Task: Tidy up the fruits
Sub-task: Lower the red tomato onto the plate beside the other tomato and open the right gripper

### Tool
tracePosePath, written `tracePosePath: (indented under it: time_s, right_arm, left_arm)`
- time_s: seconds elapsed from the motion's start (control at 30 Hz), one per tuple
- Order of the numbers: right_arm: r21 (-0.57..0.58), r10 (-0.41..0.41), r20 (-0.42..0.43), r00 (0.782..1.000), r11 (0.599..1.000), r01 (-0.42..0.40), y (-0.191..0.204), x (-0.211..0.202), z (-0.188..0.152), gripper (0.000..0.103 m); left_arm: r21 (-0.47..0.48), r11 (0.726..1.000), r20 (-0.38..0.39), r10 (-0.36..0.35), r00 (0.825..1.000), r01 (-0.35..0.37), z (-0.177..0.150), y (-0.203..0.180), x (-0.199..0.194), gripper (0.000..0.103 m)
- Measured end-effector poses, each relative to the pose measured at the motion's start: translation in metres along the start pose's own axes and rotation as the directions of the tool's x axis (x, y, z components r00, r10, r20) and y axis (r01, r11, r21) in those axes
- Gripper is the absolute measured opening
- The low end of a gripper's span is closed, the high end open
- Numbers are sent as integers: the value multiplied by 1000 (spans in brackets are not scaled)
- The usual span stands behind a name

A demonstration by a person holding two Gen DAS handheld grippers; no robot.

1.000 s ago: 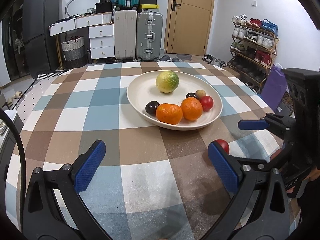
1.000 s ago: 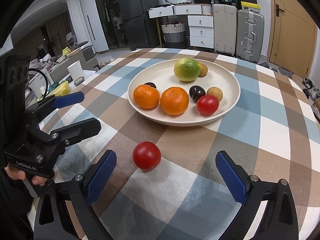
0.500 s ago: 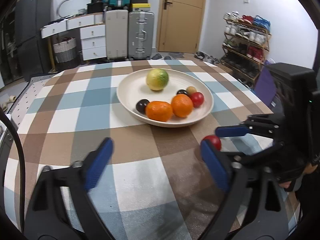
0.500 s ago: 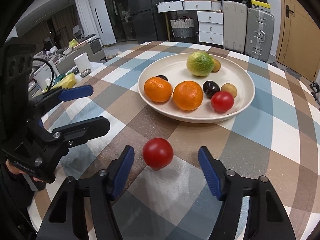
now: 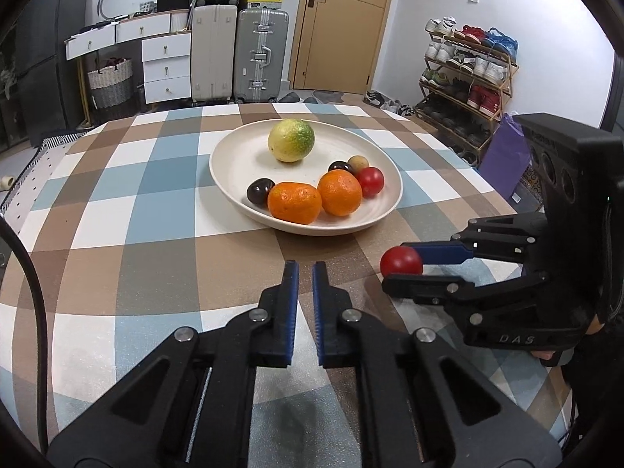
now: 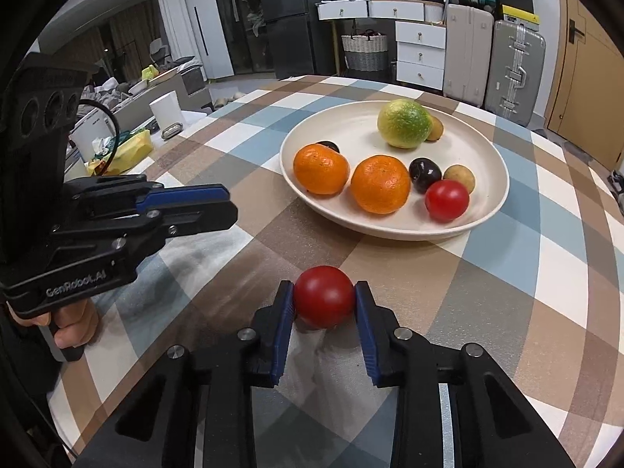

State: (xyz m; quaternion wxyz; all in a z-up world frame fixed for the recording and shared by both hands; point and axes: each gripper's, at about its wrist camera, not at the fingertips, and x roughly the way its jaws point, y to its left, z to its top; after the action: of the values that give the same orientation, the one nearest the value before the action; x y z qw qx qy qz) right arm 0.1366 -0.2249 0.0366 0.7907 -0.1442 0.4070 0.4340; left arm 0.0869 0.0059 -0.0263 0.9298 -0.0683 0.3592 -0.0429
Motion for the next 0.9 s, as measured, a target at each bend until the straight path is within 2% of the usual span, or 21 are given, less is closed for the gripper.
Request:
tracePosePath:
  time_s: [0.43,0.7,0.9]
  right_arm:
    - [118,-56,136,989,992,40,-28,-22,13,32]
    - [175,-126,153,980,980,98,-42,-18,25,32]
    - [200,-138,137,981,974,109,-51,-7,28,32]
  left_arm:
    - [-14,1000,42,17,999,-17,16,4,0,5]
    - [-10,1000,67,26,997,-26,36,4,5,5]
    - [-7,1000,73,28,997,-28,50,4,18,5]
